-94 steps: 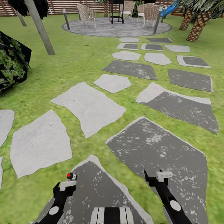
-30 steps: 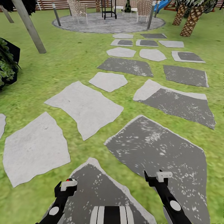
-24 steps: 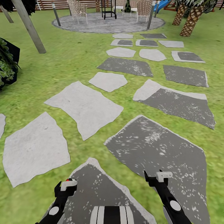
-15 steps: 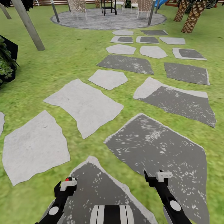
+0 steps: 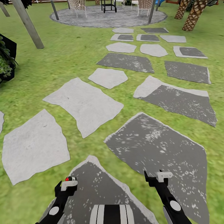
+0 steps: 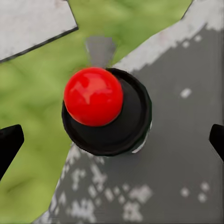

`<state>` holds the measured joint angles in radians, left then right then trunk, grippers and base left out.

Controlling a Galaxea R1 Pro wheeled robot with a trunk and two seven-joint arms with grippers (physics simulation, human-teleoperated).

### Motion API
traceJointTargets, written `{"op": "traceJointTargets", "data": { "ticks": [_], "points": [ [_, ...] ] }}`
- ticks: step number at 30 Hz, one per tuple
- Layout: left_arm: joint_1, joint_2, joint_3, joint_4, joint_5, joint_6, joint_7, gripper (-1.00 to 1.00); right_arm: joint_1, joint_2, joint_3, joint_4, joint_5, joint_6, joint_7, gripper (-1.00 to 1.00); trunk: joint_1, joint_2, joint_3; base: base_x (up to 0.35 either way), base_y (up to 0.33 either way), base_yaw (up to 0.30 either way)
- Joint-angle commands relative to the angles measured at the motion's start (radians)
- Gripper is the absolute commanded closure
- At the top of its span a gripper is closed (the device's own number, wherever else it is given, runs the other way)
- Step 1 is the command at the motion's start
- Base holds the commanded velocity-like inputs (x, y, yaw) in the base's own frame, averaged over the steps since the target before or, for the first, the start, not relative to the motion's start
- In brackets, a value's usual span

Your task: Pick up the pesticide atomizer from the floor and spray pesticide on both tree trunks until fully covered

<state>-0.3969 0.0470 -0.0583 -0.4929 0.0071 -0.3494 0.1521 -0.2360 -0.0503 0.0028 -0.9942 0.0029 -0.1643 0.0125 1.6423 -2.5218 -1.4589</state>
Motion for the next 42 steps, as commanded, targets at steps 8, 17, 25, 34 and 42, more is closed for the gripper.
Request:
{"op": "traceJointTargets", "data": {
  "ticks": [8,17,25,34,42],
  "points": [
    [-0.001,0.001,-0.005,0.002,-0.001,-0.003,0.007,-1.00,0.000,0.000,0.000,0.001,0.000,-0.003,0.001,-1.00,0.000,0.000,-0.001,0.031,0.000,0.000],
    [-0.002,0.003,-0.005,-0.004,-0.001,-0.005,0.007,-1.00,0.000,0.000,0.000,0.002,0.001,-0.003,0.001,-1.00,0.000,0.000,-0.001,0.013,0.000,0.000],
    [-0.002,0.004,-0.004,-0.004,-0.001,-0.005,0.007,-1.00,0.000,0.000,0.000,0.002,0.001,-0.003,0.001,-1.00,0.000,0.000,-0.001,0.011,0.000,0.000],
    [0.000,0.005,-0.002,-0.008,0.000,-0.008,0.007,1.00,0.000,0.000,0.000,0.002,0.001,-0.003,0.001,-1.00,0.000,0.000,-0.001,0.000,0.000,0.000],
    [0.000,0.004,-0.003,-0.011,-0.001,-0.008,0.007,1.00,0.000,0.000,0.000,0.002,0.001,-0.003,0.001,-1.00,0.000,0.000,-0.001,0.000,0.000,0.000]
  ]
}}
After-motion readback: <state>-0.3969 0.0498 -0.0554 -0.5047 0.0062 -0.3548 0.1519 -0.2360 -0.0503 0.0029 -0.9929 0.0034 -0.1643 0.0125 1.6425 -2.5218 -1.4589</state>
